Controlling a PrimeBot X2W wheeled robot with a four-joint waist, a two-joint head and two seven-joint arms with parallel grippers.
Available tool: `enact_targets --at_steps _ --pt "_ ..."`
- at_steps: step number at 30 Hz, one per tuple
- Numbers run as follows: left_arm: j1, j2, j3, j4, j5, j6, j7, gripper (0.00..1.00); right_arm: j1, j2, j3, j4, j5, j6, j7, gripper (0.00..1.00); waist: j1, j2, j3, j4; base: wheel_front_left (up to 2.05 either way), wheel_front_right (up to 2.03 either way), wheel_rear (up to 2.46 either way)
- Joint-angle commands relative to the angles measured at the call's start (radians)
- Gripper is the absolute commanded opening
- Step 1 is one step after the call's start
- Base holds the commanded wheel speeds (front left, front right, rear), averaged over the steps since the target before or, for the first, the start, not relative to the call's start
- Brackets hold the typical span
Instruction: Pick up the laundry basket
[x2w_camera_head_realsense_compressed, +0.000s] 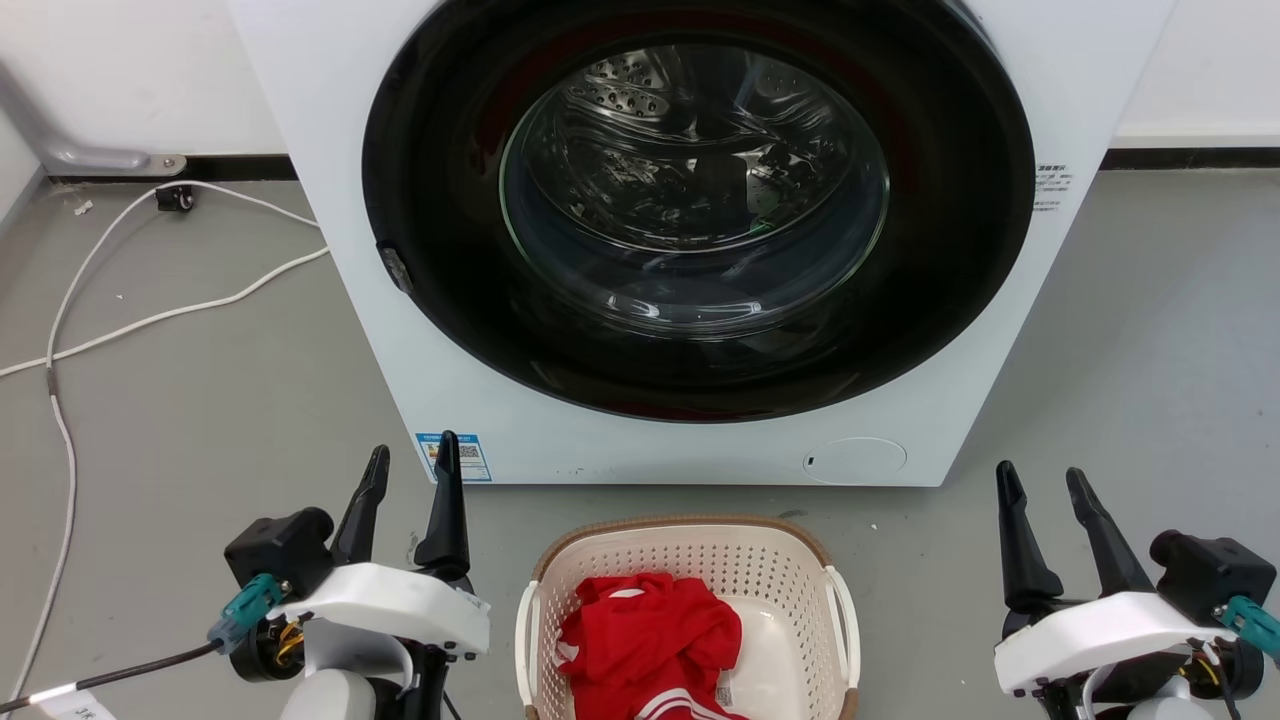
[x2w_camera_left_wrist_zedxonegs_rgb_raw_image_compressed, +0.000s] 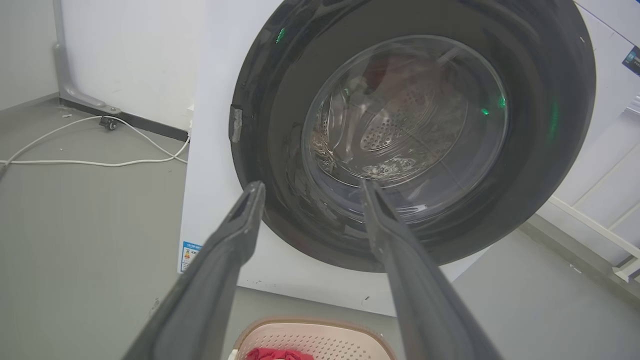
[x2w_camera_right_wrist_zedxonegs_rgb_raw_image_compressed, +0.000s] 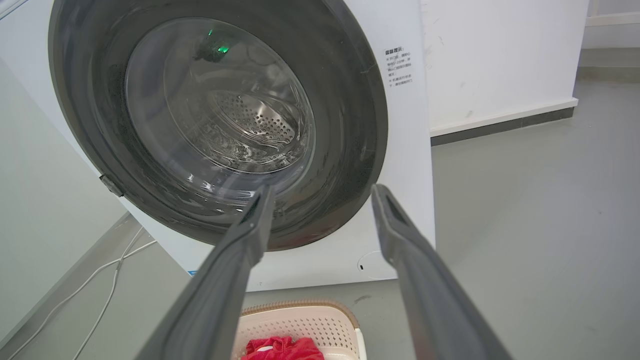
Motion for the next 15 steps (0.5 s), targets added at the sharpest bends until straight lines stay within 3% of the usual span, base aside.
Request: enact_targets --at_steps 1,15 --pt "-0.02 0.003 -0.005 -0.004 0.039 0.004 -0.011 1.0 -0.005 0.001 0.003 -0.001 -0.036 0.0 -0.012 1.0 0.0 -0.0001 0.0 0.001 0.0 0.0 0.0" --pt "-0.028 0.003 -0.02 0.024 0.165 0.015 -0.042 1.0 -0.006 0.001 0.009 0.011 -0.163 0.0 -0.036 1.0 0.0 -0.0001 0.0 0.001 0.0 0.0 0.0"
